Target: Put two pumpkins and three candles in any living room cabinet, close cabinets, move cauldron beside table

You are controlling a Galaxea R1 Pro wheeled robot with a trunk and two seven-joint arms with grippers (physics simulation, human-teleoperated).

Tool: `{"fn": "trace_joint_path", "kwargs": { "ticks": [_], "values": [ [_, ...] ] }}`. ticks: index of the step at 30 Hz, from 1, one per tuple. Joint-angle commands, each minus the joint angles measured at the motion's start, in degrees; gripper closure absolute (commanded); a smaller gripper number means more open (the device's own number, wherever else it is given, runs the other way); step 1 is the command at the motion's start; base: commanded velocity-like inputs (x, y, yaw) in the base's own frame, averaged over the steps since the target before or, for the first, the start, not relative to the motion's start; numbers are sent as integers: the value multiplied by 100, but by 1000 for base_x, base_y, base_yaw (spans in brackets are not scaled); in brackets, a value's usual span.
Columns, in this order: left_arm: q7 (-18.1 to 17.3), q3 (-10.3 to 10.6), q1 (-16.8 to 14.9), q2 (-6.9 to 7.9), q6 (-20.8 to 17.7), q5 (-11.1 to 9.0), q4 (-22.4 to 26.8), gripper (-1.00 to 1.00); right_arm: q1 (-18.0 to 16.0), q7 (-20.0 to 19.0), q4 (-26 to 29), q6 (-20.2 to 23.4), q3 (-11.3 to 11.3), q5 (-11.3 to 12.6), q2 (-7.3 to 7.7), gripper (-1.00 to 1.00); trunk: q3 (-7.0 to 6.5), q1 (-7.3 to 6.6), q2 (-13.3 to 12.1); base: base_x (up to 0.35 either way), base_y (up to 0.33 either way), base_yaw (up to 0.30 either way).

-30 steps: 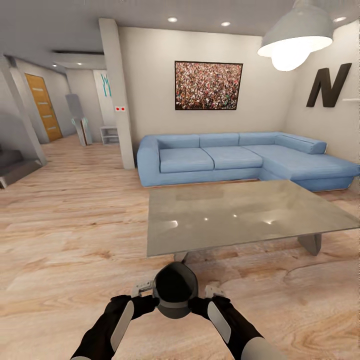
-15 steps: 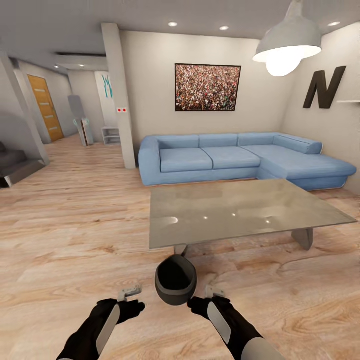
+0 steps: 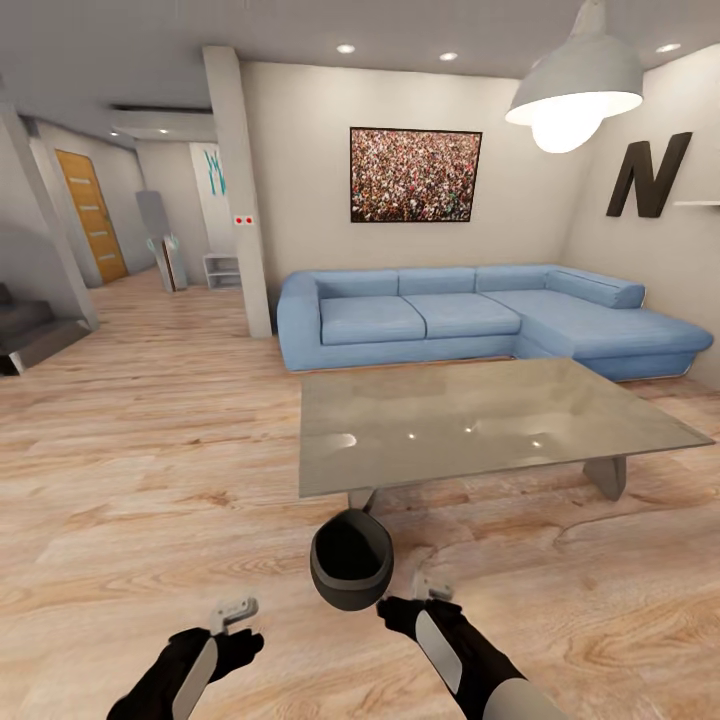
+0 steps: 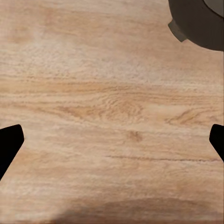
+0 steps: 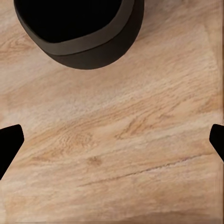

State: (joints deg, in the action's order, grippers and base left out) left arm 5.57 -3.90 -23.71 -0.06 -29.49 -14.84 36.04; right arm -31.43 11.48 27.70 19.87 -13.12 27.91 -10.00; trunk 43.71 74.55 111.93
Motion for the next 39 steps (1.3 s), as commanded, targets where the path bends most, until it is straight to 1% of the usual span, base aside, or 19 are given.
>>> {"fn": "trace_joint_path", "kwargs": {
  "ticks": [1, 6, 10, 12, 21, 25, 34, 36, 37, 38, 39],
  "values": [
    [40, -7, -1, 7, 36, -56, -41, -100, -3, 48, -31, -50, -25, 37, 0, -100, 6, -1, 3, 0, 0, 0],
    [40, -14, 4, 58, 264, -60, -190, -100, -3, 48, -119, -258, -39, 17, 0, -100, 6, -1, 3, 0, 0, 1],
    [40, -11, 3, 108, 513, -59, -295, -100, -3, 48, -136, -297, -41, 14, 0, -100, 7, -1, 3, 0, 0, 65],
    [40, -11, 3, 116, 579, -62, -309, -100, -3, 48, -139, -308, -41, 13, 0, -100, 10, -1, 3, 0, 0, 169],
    [40, -22, 18, 145, 742, -86, -341, -100, -3, 48, -149, -331, -50, 13, 0, -100, 28, -1, 3, 0, 0, 247],
    [40, -23, 31, 154, 948, -95, -447, -100, -3, 48, -151, -335, -50, 13, 0, -100, 38, -1, 3, -93, 0, 271],
    [40, -16, 33, 150, 1030, -84, -507, -100, -3, 48, -151, -334, -51, 13, 0, -100, 59, -1, 3, -56, 0, 272],
    [40, -15, 33, 153, 1122, -82, -526, -100, -3, 48, -151, -333, -51, 13, 0, -100, 64, -1, 3, -3, 0, 272],
    [40, -15, 33, 151, 1223, -82, -572, -100, -3, 48, -151, -331, -51, 13, 0, -100, 67, -1, 3, -1, 0, 272],
    [40, -15, 33, 149, 1412, -82, -682, -100, -3, 48, -151, -329, -51, 13, 0, -100, 69, -1, 3, -1, 0, 272],
    [40, -15, 33, 147, 1483, -80, -725, -100, -3, 48, -151, -328, -51, 13, 0, -100, 71, -1, 3, 0, 0, 272]
  ]
}}
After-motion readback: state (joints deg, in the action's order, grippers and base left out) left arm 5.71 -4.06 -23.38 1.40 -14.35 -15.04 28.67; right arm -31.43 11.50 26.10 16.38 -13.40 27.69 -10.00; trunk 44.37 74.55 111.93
